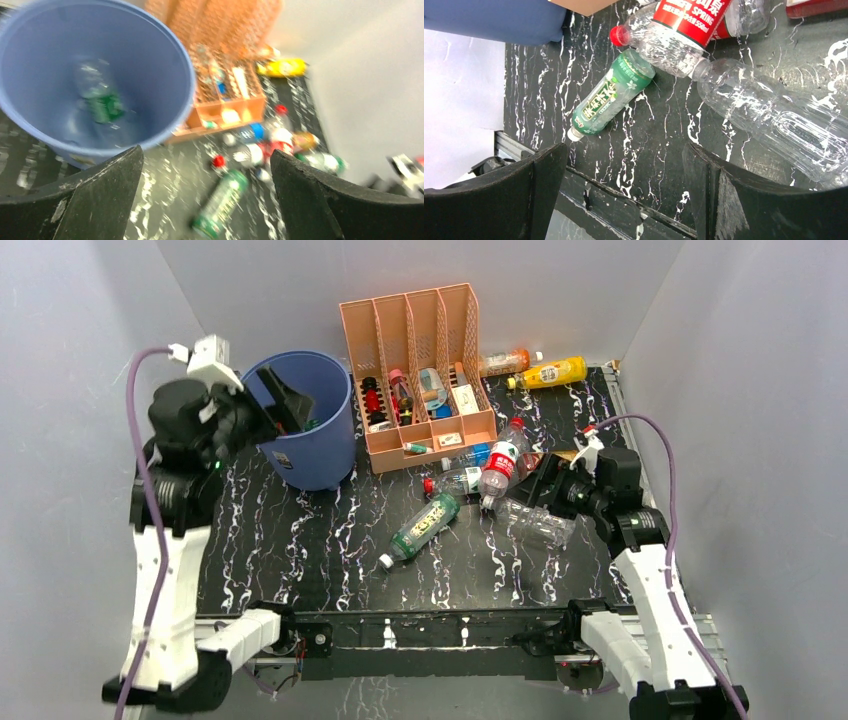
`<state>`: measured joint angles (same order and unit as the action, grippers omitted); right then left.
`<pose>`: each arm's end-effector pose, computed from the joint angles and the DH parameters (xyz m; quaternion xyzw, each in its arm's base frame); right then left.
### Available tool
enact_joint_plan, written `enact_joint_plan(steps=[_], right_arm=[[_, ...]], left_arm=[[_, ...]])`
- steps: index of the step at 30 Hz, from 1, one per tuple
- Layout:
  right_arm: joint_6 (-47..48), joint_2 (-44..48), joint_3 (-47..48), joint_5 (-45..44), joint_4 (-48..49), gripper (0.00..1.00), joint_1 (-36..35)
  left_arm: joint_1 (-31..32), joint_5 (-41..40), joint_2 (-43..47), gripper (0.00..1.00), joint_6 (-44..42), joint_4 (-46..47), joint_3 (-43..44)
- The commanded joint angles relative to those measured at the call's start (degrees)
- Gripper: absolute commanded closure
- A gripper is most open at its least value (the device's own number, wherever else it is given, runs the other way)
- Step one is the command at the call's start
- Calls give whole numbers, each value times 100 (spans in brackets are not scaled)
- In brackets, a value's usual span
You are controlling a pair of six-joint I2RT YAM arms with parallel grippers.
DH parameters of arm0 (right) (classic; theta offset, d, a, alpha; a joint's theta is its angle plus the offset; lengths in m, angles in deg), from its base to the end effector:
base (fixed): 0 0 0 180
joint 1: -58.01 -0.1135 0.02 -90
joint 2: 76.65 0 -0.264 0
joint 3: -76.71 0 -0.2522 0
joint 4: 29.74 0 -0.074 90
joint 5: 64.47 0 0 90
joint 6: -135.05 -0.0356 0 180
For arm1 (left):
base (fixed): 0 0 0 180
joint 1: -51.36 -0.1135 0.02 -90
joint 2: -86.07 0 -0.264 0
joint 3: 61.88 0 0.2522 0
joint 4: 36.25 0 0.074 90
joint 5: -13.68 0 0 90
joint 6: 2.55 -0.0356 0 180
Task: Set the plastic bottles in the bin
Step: Place the plastic bottle in the trash bin, then pick up the plastic bottle at the center of the board.
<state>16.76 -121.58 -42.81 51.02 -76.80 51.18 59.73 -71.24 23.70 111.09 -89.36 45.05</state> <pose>0.1635 0.0350 0.3121 0.0526 0.8562 0.3273 0.3962 0.1831 -0.0301 0.5081 -0.0719 0.7542 -0.2120 0.6173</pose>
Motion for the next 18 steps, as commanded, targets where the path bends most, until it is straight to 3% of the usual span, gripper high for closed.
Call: enact_joint_plan(steps=[1, 6, 18], right_arm=[[126, -410, 394, -125, 58, 3, -28], [33, -1040, 687, 58, 144, 3, -27], [-332, -1666, 1298, 32, -356, 2, -29]], left_arm=[[-2, 1835, 743, 2, 558, -519, -851], [12, 2188, 1629, 2, 858, -384, -1883], [96, 1766, 1751, 2, 1181, -765, -2497]])
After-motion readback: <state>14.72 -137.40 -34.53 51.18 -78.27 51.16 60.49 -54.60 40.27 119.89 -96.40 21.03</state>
